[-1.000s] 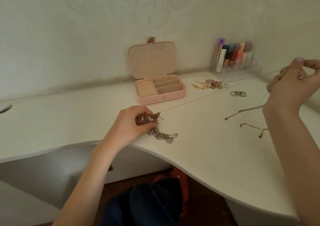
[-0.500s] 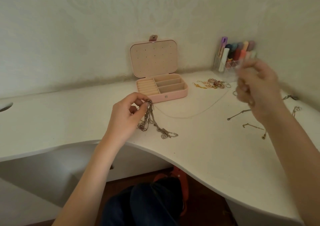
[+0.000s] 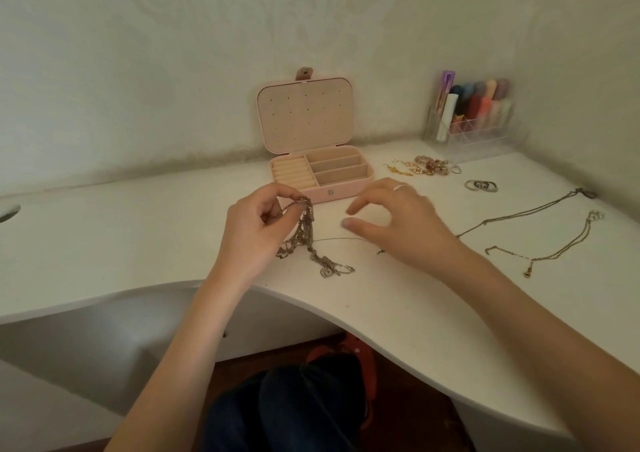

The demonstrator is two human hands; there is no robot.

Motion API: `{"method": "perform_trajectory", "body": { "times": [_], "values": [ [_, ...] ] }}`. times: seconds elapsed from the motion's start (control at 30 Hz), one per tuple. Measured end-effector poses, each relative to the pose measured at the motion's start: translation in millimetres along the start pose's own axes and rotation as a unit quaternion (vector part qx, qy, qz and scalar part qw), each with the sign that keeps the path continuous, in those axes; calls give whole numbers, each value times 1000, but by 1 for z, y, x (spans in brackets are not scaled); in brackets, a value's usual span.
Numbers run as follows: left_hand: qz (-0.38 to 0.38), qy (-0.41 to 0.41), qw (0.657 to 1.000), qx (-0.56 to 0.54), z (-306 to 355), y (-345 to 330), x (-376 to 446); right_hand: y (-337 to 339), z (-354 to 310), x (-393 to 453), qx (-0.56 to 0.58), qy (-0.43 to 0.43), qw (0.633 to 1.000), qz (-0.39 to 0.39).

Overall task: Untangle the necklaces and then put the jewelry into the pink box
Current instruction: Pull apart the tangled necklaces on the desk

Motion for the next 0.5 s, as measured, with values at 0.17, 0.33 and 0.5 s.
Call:
{"method": "perform_trajectory", "body": {
  "times": [0.17, 0.33, 0.5],
  "values": [
    [-7, -10, 1000, -1, 7, -7, -1, -45, -24, 10, -1, 18, 997, -76],
    [34, 7, 999, 18, 0, 3, 2, -37, -4, 14, 189, -5, 981, -33],
    [48, 23, 995, 88, -10, 8, 1, -16, 4, 15, 408, 4, 913, -25]
  ]
}}
Point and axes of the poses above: each hand's wrist, its own x-axis towards the middle knuckle, its own y-axis out of the back of the hand, z = x × y, the point moved 7 cm from there along x, towards the middle knuckle, and after that the axes turned 2 degrees about y, right-handed, at the moved point
